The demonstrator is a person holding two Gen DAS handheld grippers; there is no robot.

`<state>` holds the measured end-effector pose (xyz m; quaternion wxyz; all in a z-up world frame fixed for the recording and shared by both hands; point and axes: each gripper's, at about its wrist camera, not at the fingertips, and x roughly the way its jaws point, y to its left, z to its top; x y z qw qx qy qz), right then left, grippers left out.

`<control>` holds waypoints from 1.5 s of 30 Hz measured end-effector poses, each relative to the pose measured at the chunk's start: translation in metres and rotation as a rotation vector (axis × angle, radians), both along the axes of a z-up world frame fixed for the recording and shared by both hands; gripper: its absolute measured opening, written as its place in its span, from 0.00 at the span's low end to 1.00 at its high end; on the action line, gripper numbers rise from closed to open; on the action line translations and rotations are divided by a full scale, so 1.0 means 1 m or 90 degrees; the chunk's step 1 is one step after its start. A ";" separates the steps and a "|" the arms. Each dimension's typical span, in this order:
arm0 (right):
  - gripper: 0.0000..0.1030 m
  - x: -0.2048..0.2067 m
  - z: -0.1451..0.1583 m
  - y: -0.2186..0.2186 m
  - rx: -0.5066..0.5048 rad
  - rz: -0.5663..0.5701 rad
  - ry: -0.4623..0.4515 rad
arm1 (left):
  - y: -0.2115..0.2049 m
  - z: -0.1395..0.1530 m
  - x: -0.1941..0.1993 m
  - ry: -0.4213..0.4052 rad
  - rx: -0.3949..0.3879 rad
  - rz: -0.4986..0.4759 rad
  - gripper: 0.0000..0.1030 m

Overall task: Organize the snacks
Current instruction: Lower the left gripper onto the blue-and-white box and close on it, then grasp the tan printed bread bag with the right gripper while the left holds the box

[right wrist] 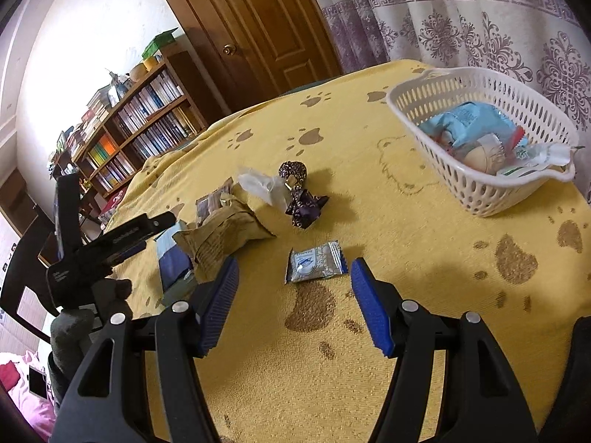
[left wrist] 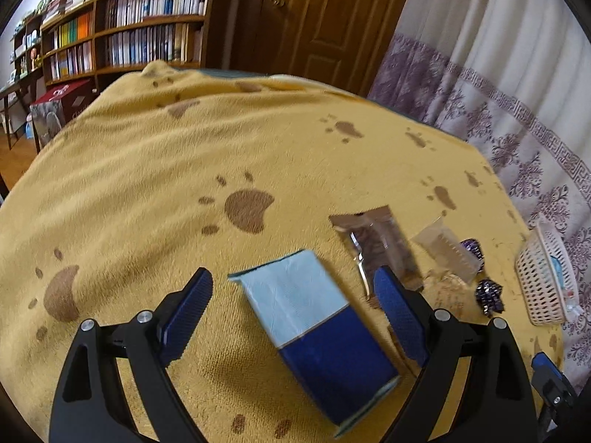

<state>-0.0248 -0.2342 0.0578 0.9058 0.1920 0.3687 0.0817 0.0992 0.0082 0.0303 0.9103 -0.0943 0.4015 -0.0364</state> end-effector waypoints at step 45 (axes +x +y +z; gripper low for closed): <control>0.63 0.033 0.002 0.048 -0.008 0.061 0.008 | 0.027 -0.004 -0.044 -0.010 0.075 0.031 0.49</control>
